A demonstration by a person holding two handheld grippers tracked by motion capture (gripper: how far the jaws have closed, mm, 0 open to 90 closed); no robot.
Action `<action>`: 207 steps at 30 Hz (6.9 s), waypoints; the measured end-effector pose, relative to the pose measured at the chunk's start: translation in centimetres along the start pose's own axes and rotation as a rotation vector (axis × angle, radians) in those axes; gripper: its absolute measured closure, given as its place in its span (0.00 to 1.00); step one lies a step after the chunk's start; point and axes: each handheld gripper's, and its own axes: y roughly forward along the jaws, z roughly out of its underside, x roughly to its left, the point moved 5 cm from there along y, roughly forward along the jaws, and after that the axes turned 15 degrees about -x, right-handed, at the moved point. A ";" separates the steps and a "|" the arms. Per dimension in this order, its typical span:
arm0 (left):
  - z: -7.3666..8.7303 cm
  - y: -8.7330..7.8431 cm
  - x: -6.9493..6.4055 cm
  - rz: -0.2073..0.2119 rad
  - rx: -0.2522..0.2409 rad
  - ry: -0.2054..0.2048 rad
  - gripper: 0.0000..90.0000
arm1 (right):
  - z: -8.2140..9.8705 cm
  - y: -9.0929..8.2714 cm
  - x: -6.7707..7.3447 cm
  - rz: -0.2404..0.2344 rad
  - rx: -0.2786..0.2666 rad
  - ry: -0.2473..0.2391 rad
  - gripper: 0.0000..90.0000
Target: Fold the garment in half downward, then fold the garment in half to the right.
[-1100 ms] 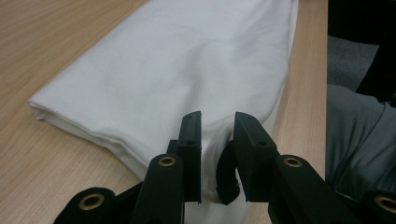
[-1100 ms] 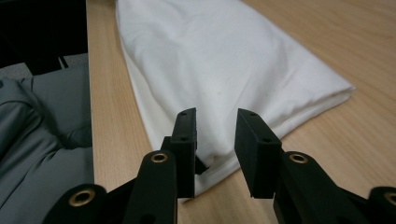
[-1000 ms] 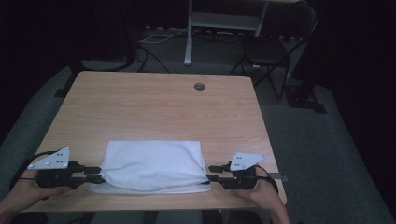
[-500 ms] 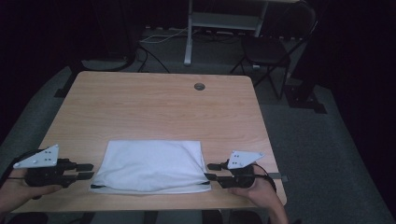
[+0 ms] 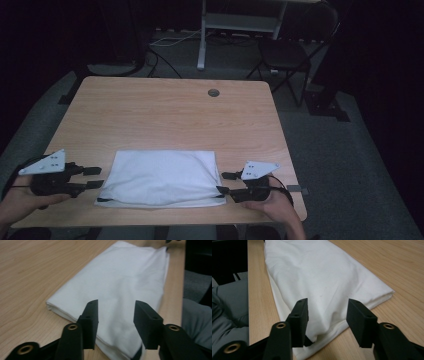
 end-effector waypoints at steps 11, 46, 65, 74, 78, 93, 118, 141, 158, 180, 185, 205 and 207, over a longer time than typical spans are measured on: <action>0.9 3.7 -0.7 0.015 0.079 0.043 0.57 | 0.6 1.6 0.0 0.023 0.048 0.000 0.47; 3.8 3.4 -1.6 0.001 0.152 0.065 0.46 | 0.8 2.1 1.2 0.031 0.117 -0.036 0.41; 3.8 4.2 -1.0 -0.002 0.157 0.054 0.45 | 1.9 3.2 1.0 0.039 0.180 -0.024 0.41; 3.4 5.6 0.7 -0.025 0.147 0.036 0.45 | 1.8 3.3 -0.4 0.076 0.183 -0.009 0.40; 3.3 6.3 1.3 -0.033 0.132 0.031 0.45 | 1.9 3.3 -1.3 0.098 0.169 -0.005 0.40; 2.9 7.5 2.2 -0.050 0.113 0.012 0.44 | 1.8 3.3 -2.6 0.133 0.166 0.004 0.37; 1.2 7.6 3.2 -0.078 0.004 -0.100 0.23 | -0.4 3.2 -2.7 0.171 0.095 0.007 0.22; -1.9 8.5 4.4 -0.139 -0.055 -0.065 0.23 | -3.0 9.2 2.1 0.024 0.046 -0.041 0.15; -3.9 11.6 10.7 -0.210 0.017 -0.082 0.23 | -5.6 14.9 3.2 -0.078 0.042 -0.074 0.13; -0.9 12.4 13.0 -0.198 0.132 -0.186 0.52 | -6.5 20.3 4.1 -0.148 0.059 -0.080 0.13; -0.6 12.6 13.0 -0.179 0.153 -0.183 0.56 | -6.3 20.7 4.4 -0.158 0.067 -0.082 0.13; -0.1 13.2 11.7 -0.126 0.204 -0.134 0.89 | -6.0 21.7 4.6 -0.169 0.096 -0.088 0.14; -0.2 13.2 11.6 -0.121 0.206 -0.132 0.93 | -6.0 22.0 4.7 -0.173 0.099 -0.086 0.14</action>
